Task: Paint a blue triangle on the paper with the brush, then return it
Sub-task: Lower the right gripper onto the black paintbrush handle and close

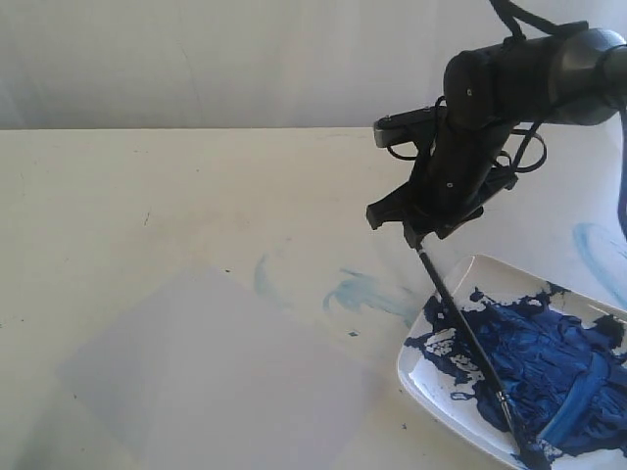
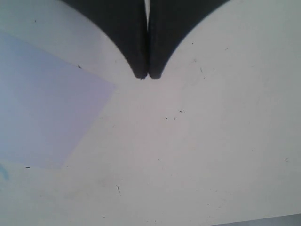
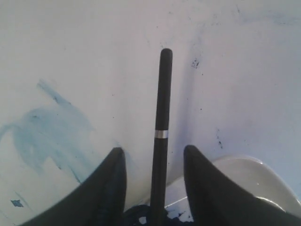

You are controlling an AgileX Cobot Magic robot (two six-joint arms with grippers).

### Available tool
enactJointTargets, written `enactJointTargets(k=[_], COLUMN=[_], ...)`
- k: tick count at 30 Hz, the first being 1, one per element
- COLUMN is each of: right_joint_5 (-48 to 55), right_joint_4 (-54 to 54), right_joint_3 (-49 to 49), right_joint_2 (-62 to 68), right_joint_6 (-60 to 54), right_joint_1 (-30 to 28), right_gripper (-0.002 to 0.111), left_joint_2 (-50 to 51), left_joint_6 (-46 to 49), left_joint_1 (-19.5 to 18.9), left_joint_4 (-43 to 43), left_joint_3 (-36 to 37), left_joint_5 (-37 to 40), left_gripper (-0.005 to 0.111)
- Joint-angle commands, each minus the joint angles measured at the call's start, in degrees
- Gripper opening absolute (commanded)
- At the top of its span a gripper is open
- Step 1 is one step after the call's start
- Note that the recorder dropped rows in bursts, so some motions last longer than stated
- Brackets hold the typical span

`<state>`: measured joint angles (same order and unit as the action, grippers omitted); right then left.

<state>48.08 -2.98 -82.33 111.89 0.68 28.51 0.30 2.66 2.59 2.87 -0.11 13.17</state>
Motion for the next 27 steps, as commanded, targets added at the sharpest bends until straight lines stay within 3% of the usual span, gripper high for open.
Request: enactJointTargets(k=[1,27], right_joint_5=[-0.7,-3.5], right_joint_4=[-0.5,-0.5], right_joint_3=[-0.3,3.7], right_joint_2=[1.0,4.9], right_joint_6=[-0.7,1.0], right_joint_1=[0.0,0.0], right_gripper=[0.038,0.038], left_joint_2=[-0.3,-0.3], left_joint_6=[0.2,0.2], left_joint_1=[0.2,0.2], left_joint_4=[0.1,0.1], left_joint_3=[0.1,0.1], left_joint_5=[0.1,0.1], left_gripper=[0.000,0.000])
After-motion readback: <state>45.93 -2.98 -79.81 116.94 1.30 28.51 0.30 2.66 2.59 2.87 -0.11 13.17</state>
